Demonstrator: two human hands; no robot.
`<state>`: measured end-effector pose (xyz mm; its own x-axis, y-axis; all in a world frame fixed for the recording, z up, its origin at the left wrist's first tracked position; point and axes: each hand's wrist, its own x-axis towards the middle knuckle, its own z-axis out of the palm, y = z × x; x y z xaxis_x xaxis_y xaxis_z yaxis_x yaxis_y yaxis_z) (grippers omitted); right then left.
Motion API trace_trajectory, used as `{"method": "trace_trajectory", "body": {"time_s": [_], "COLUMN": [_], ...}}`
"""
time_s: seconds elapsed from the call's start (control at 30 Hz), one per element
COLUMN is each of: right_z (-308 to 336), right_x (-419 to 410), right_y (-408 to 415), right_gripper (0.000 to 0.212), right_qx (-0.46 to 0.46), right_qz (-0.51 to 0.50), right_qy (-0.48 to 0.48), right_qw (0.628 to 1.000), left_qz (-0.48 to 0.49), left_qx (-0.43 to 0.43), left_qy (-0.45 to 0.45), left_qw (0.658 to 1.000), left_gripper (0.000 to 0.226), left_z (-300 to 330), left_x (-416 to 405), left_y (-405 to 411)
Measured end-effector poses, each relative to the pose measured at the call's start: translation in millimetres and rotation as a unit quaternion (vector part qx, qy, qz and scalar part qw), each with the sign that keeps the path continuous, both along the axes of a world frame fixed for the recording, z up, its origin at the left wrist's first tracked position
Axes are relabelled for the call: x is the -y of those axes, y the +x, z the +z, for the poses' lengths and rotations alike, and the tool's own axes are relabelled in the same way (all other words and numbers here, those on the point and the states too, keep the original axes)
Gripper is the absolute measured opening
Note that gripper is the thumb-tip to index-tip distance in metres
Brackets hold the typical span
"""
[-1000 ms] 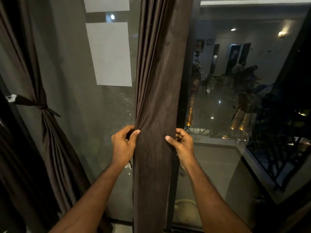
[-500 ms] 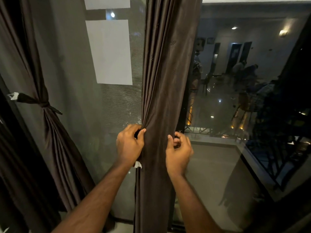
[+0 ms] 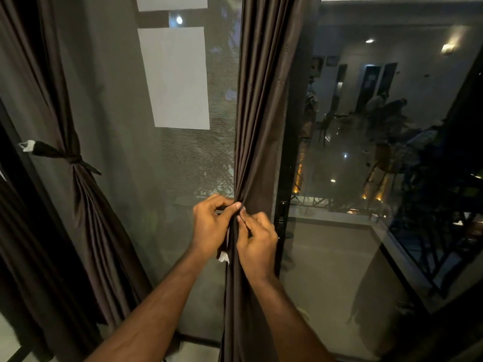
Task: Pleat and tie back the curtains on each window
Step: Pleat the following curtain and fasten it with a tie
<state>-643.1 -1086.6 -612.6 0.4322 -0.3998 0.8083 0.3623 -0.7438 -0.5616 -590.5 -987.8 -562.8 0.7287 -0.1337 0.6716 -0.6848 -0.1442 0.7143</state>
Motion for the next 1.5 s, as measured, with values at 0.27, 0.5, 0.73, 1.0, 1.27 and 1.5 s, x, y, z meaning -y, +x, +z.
{"method": "trace_trajectory", "body": {"time_s": [0.27,0.5,0.73,1.0,1.27,1.5], "right_z": [-5,0,7,-1,-2,2], "right_x": [3,32,76,46,8,-7], "right_y": [2,-3,19,-1,-12,-3], "right_gripper": [0.025,0.028,0.046,0.008,0.022,0.022], "right_qx": [-0.004,0.014,-0.078,-0.012,0.018,-0.001], "right_qz": [-0.025,0.077,0.122,-0.039,-0.056,-0.048], "right_qy": [-0.066,0.103,0.300,0.184,0.030,-0.034], "right_qw": [0.998,0.992,0.943,0.982,0.998,0.998], "left_qz": [-0.106,-0.058,-0.028,0.114,0.128,0.114], "left_qx": [-0.065,-0.030,-0.030,0.065,0.088,0.080], "left_qy": [-0.012,0.018,0.019,0.079,0.086,0.068], "left_qw": [0.992,0.998,0.999,0.988,0.984,0.988], "left_gripper": [0.010,0.015,0.017,0.020,0.020,0.019], "left_z": [3,2,-1,0,-2,1], "left_x": [0,-1,-8,-1,0,1], "left_y": [3,4,5,0,-2,-6]}}
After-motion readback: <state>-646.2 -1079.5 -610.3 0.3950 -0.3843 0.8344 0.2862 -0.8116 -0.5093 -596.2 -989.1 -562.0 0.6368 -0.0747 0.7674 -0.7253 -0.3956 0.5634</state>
